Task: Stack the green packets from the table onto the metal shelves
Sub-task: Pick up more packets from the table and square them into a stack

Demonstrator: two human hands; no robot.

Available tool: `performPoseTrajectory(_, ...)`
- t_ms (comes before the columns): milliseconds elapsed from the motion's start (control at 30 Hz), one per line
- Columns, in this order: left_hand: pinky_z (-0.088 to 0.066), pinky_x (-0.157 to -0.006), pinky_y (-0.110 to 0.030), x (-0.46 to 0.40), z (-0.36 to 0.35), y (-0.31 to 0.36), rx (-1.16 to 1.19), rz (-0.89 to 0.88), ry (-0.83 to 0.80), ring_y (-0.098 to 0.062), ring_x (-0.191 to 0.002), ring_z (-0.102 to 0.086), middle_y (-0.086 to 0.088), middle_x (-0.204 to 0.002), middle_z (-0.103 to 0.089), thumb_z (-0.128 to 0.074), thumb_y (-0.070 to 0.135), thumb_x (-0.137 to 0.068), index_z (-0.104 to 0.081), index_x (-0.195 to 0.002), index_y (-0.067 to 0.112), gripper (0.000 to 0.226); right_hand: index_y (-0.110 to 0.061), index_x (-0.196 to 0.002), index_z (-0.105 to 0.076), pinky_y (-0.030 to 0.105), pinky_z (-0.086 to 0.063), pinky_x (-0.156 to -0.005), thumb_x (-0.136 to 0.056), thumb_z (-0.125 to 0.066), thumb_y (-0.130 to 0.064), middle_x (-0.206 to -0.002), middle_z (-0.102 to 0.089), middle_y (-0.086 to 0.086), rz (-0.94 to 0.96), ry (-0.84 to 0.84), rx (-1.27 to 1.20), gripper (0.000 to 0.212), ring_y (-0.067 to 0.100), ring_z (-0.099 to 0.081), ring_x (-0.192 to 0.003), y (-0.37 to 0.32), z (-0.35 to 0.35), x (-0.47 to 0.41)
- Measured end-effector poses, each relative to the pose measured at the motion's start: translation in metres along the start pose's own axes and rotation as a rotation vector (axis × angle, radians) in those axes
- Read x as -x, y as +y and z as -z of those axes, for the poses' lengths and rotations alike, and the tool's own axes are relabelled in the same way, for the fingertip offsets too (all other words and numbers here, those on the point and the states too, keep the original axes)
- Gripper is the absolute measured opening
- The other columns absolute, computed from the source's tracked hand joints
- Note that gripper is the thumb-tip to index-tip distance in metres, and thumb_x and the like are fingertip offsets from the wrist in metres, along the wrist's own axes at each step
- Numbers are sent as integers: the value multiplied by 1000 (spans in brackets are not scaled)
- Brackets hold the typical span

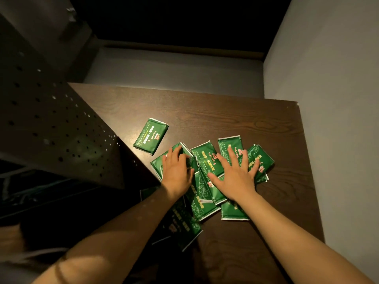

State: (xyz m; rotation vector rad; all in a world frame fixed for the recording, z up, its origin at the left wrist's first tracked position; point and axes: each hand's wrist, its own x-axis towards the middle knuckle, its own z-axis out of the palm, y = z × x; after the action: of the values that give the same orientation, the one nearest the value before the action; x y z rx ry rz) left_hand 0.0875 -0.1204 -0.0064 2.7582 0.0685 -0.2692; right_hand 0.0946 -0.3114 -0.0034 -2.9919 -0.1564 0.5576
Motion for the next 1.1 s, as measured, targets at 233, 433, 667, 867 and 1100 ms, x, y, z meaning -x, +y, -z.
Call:
performPoseTrajectory(233,-42,-92,-37,10,29,-2,133,86,243,-20,-93,-62,2,-96,-68,-58,42,-90,-52,-108,27,24,-22,-147,-30,59,3,-114,-91,-43,-62,-150,-40,3,-49,133,-77,70,32,-22,-142,-26,17,1)
performPoseTrajectory(433,-56,-78,-39,20,55,-10,587,222,354,-22,-87,-67,-4,-97,-70,-59,28,-93,-54,-116,16,27,-19,-140,-38,46,-28,-98,-88,-57,-58,-138,-48,5,-122,62,-155,68,29,-39,-127,-41,27,-12)
performPoseTrajectory(667,-48,-91,-33,38,66,-20,920,531,290,-21,-98,-60,-3,-106,-61,-55,32,-93,-52,-115,5,36,-14,-145,-30,48,-28,-106,-80,-69,-56,-143,-47,10,-200,-131,-141,87,31,-44,-132,-58,37,-24)
performPoseTrajectory(867,-47,-70,-28,56,65,-33,1130,613,351,-26,-88,-61,-10,-101,-60,-53,21,-95,-56,-111,10,19,-11,-135,-45,48,-34,-107,-97,-55,-36,-138,-54,10,-303,-12,-555,47,33,-49,-126,-55,51,-26)
performPoseTrajectory(1100,-46,-79,-33,58,64,-28,1222,620,299,-24,-86,-57,-7,-94,-60,-53,16,-95,-58,-108,10,15,-18,-119,-58,36,-43,-97,-99,-50,-33,-130,-60,5,-124,-200,-1164,26,20,-59,-113,-80,69,38)
